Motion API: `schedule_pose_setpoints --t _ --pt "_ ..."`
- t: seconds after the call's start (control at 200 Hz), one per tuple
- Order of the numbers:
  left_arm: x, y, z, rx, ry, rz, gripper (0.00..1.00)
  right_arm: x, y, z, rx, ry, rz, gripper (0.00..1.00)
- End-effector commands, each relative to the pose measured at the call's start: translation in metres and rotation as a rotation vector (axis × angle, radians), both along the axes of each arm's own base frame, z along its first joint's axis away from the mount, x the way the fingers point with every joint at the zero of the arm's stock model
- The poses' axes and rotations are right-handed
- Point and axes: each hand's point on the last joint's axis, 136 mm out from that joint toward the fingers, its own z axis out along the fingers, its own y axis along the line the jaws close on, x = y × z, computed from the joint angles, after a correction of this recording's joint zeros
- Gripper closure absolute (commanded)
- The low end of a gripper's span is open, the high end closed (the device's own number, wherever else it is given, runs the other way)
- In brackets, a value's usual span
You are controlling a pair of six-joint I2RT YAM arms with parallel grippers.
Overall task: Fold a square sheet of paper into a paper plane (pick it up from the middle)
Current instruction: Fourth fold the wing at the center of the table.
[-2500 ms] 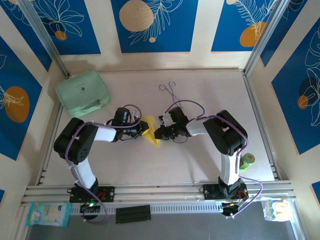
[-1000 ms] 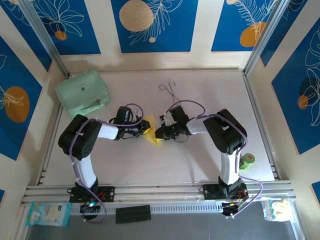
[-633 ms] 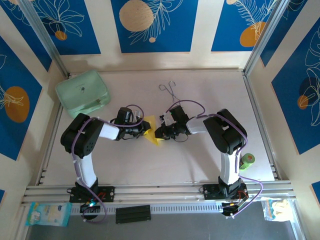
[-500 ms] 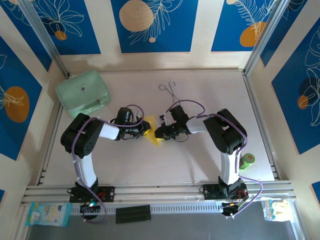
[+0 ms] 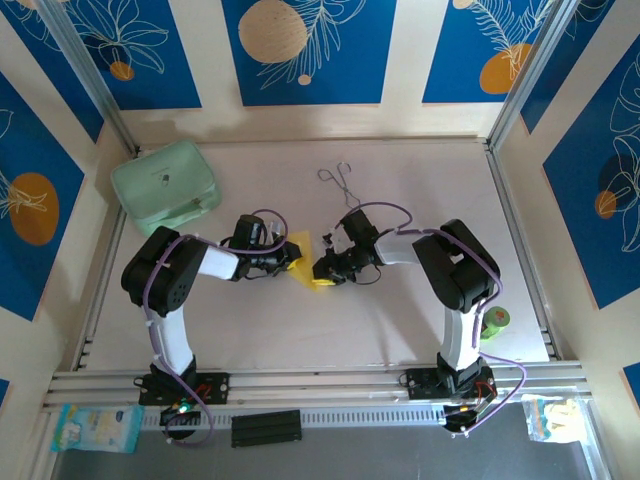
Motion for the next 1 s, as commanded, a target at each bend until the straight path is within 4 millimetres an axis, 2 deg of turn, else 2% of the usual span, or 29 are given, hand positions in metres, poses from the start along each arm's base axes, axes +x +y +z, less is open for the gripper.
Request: schedule_pose_setpoints --t 0.0,0.27,0.36,0.485,0.67,0.805,0.99 --pt "-0.005 -0.001 -0.01 0.013 0.005 -0.018 0.87 -0.016 -0.003 0.003 -0.008 0.058 0.015 0.83" --pt "-0.006 -0.001 -0.012 0.011 0.012 -0.015 0.87 -0.019 -0.003 -0.014 -0.049 0.088 0.015 0.87" --pt "-0.006 -0.002 -0.011 0.004 0.012 -0.015 0.87 -0.019 -0.003 -0.014 -0.054 0.087 0.016 0.87" --pt "-0.005 -0.001 -0.012 0.002 0.017 -0.01 0.87 -0.014 -0.005 -0.005 -0.068 0.061 0.009 0.82" --pt "-0.006 -0.001 -0.012 0.005 0.02 -0.007 0.88 -0.004 -0.017 0.022 -0.07 -0.046 -0.045 0.73" --pt "-0.007 -0.001 -0.012 0.004 0.022 -0.009 0.87 0.001 -0.02 0.035 -0.069 -0.107 -0.066 0.74" --pt "-0.007 -0.001 -0.013 0.002 0.023 -0.011 0.87 -0.004 -0.001 0.046 -0.026 -0.129 -0.013 0.81"
